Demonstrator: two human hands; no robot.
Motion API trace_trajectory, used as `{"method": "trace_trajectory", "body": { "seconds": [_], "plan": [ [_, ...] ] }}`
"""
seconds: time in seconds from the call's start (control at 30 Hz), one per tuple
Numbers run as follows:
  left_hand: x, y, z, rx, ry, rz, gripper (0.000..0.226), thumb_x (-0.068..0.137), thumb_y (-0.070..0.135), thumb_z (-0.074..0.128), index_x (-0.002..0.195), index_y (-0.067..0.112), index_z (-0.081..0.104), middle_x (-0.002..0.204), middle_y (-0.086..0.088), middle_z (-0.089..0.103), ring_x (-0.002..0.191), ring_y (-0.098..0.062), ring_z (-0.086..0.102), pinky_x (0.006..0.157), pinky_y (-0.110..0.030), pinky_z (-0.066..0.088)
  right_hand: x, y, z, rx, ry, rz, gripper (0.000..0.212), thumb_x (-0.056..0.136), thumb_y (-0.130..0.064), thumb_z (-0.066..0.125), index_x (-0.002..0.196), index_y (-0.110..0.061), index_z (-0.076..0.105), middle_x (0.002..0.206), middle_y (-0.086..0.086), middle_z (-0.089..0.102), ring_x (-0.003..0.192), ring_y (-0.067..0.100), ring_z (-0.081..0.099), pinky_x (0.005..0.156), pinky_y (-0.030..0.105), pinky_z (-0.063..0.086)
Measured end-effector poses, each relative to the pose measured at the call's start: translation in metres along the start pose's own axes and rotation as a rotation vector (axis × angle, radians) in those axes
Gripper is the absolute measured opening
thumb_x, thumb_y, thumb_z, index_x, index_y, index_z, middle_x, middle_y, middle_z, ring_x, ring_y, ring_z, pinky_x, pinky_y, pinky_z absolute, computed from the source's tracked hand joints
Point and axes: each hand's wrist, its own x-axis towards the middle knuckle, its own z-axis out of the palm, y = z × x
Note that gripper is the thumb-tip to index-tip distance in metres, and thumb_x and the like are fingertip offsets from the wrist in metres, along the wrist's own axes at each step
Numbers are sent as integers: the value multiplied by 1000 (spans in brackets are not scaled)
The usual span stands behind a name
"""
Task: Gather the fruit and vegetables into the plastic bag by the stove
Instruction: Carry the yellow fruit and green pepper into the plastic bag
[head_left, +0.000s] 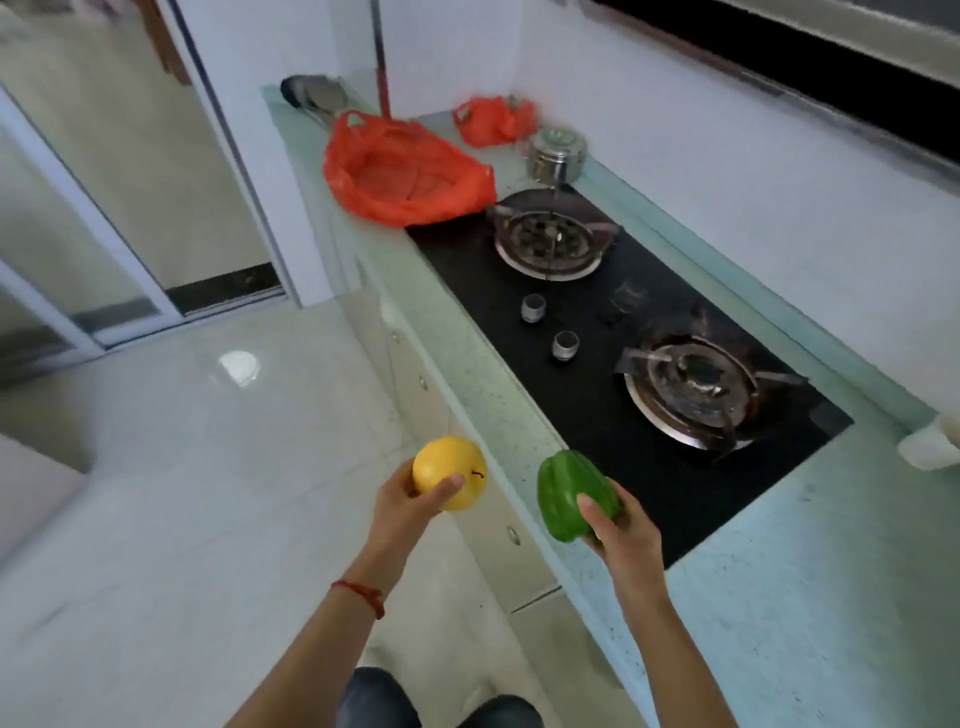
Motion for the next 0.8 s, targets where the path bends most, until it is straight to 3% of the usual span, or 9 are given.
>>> {"method": "trace_trajectory", "body": {
  "seconds": [0.17,0.33,0.43,0.6,0.8],
  "plan": [
    [3,-4,-83,-95,152,-8,78,45,48,75,112,11,60,105,-9,65,94,-20,62,80,-35,55,5,-5,86,-44,-156,10,43,76,-21,71,116,-19,56,99,0,63,94,34,63,91,51,51],
    [6,-11,-173,-173,293,-17,72,46,52,74,107,16,62,106,-8,66,97,-21,64,81,-36,55,2,-4,180,-29,-316,38,39,78,-13,69,115,-12,57,101,3,63,92,17,63,67,24,58],
    [7,-14,-218,-220,368,-15,75,44,51,73,109,16,61,105,-7,66,97,-21,63,76,-32,54,0,-2,233,-22,-388,69,31,79,-9,68,107,-16,57,99,2,64,88,14,62,60,17,56],
    [14,-17,-270,-273,453,-13,73,44,51,72,107,17,61,104,-7,65,98,-22,63,81,-36,54,-1,-1,296,-44,-472,77,38,78,-11,69,114,-15,56,101,0,63,92,16,62,62,17,56],
    [44,-10,-300,-312,484,-7,42,57,38,72,95,26,59,99,-1,63,94,-18,61,75,-30,53,19,-7,343,-81,-512,81,45,77,-15,70,119,-12,56,108,6,64,96,18,63,70,22,58]
  ]
}}
